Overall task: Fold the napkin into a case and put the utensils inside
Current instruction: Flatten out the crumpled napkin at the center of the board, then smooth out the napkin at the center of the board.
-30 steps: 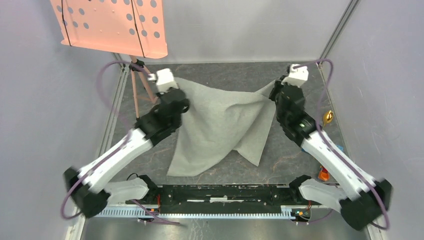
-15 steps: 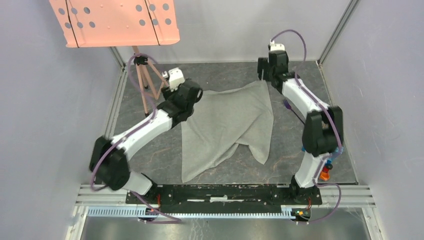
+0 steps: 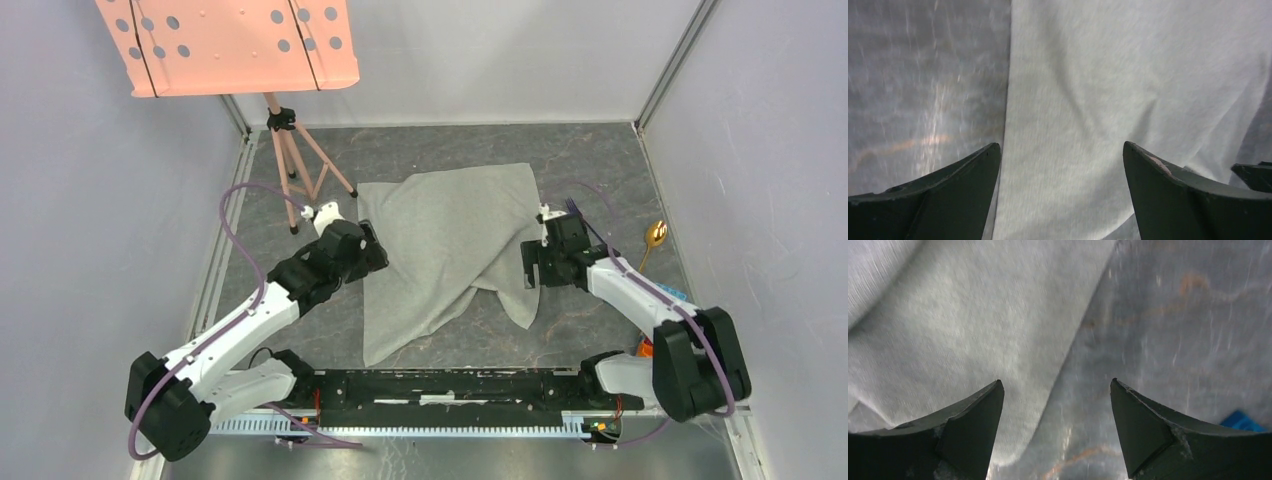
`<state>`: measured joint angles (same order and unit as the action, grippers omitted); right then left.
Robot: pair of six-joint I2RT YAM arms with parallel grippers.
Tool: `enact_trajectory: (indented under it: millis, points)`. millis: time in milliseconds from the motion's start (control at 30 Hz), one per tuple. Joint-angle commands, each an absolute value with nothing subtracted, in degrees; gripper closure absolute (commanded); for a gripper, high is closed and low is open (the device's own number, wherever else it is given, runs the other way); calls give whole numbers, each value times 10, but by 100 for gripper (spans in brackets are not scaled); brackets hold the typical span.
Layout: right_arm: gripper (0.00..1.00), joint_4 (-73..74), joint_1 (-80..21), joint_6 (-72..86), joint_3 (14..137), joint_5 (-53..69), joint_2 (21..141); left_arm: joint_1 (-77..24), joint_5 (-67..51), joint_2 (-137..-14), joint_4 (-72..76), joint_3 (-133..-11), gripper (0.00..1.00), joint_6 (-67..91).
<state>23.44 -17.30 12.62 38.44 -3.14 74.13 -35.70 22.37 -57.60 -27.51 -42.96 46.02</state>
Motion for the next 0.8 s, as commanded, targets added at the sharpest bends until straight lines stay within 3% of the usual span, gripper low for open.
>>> enact_trajectory:
  millis: [0,167,333,433,567,600,733,767]
  points:
    - [18,299,-172,181,366,-34,670,-352,156,-585,-417,-409,2,593]
    - [20,281,-194,264,305,50,590,-353,83,-568,-435,-341,2,687]
    - [22,274,-249,405,250,-30,557,-354,56,-576,-429,-325,3,700]
    - [25,243,-277,436,230,-32,567,-355,43,-579,-390,-314,11,692]
    - [32,247,-307,450,238,-69,611,-354,47,-610,-370,-305,10,699]
    - [41,243,-309,451,239,-74,616,-354,48,-619,-370,-305,10,701]
    - [98,241,-320,439,251,-79,603,-354,52,-624,-362,-301,11,704]
    - [100,255,-321,434,260,-82,596,-354,53,-620,-362,-301,11,704]
